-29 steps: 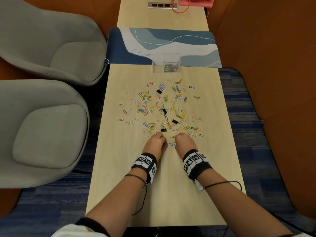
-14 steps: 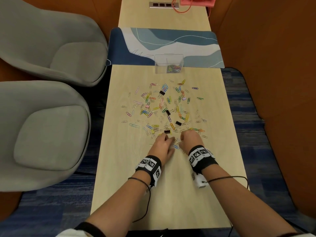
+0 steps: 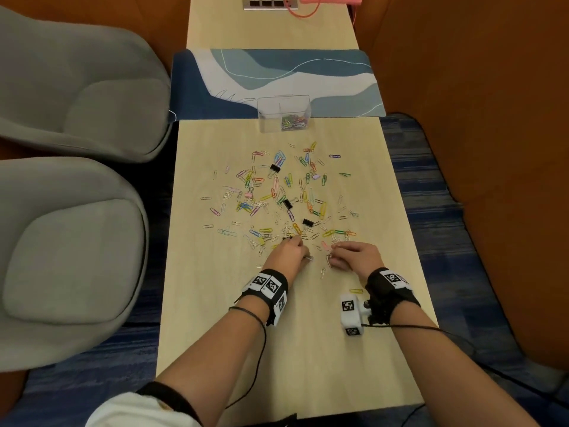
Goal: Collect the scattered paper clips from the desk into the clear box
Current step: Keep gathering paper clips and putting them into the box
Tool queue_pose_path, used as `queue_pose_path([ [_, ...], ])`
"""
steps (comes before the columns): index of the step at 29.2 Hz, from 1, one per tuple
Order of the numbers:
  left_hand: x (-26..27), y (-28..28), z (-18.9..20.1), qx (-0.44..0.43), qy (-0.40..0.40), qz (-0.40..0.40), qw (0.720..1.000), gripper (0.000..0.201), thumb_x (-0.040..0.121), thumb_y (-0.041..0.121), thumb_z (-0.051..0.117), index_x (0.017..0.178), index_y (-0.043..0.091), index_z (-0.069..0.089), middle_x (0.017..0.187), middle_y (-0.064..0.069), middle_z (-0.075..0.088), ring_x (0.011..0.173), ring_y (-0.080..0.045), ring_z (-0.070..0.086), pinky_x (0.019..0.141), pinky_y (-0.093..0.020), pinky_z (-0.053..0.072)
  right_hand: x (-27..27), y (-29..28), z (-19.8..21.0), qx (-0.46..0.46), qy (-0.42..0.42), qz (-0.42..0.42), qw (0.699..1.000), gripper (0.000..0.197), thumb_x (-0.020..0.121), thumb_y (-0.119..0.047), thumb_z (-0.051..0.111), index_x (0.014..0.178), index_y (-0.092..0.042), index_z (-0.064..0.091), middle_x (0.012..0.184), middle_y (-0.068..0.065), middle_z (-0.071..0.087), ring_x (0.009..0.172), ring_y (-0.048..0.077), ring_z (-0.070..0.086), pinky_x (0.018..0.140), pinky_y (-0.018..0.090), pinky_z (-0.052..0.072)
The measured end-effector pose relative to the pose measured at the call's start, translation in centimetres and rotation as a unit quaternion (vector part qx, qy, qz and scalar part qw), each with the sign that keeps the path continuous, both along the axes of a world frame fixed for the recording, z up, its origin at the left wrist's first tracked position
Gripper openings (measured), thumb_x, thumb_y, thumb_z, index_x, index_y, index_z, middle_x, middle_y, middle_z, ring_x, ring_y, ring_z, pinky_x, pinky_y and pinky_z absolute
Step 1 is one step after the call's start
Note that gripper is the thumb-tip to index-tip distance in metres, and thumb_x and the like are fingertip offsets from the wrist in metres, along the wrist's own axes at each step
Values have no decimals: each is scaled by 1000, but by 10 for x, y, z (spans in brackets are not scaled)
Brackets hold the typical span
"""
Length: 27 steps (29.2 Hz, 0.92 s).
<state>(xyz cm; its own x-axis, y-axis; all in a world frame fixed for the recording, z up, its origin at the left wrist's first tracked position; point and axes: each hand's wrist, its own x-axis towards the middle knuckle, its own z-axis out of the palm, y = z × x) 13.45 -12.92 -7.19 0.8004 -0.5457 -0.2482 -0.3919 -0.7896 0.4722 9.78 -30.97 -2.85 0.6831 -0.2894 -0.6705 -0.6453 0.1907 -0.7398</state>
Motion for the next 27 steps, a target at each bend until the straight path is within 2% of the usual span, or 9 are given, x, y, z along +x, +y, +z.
queue_pose_path([
  [4,8,1,0,-28,7,-18,999,28,97,21,53,98,-1,70,99,-16,61,93,-34,58,80,-41,49,2,-2,-3,69,2,-39,997,7,78,7,70,83,3,71,79,23,67,67,25,68,65,27,60],
  [7,13,7,7,-89,21,8,996,18,92,17,60,93,3,73,93,-12,67,89,-28,62,82,-37,49,9,-5,-3,115,2,-51,992,8,79,7,69,87,7,69,86,23,67,76,25,68,68,26,59],
  [10,20,16,22,-170,26,107,979,12,89,17,67,93,10,75,91,-2,71,84,-14,64,84,-27,52,23,-5,1,173,-10,-72,982,9,83,8,64,91,9,66,90,20,67,80,21,69,71,24,59],
  [13,40,25,43,-236,41,202,950,11,86,22,71,92,15,77,86,5,72,79,-4,64,76,-23,56,48,-5,10,229,-19,-112,967,7,86,7,60,91,7,64,88,15,67,78,18,70,74,23,59],
  [16,74,35,66,-277,19,249,928,11,83,22,74,92,16,77,84,8,72,78,0,63,74,-17,54,84,-5,26,269,-33,-129,954,8,88,4,58,94,5,63,82,13,67,75,17,69,71,22,59],
  [20,136,41,96,-339,-1,292,894,7,83,19,75,89,16,77,79,7,72,72,-4,66,68,-11,52,149,-4,49,312,-65,-135,938,7,89,2,57,93,1,62,75,10,68,69,15,70,67,21,59],
  [24,209,39,112,-358,-44,290,886,6,84,21,74,87,16,77,75,7,71,70,-9,68,69,-19,55,215,-2,69,332,-109,-126,928,6,88,0,58,88,-2,64,78,10,67,72,15,69,78,23,56],
  [27,261,31,109,-355,-67,293,885,10,84,23,74,88,13,77,75,5,72,70,-12,68,71,-21,56,259,-4,71,332,-144,-114,925,8,90,-1,58,86,-2,64,81,9,66,76,15,69,74,21,58],
])
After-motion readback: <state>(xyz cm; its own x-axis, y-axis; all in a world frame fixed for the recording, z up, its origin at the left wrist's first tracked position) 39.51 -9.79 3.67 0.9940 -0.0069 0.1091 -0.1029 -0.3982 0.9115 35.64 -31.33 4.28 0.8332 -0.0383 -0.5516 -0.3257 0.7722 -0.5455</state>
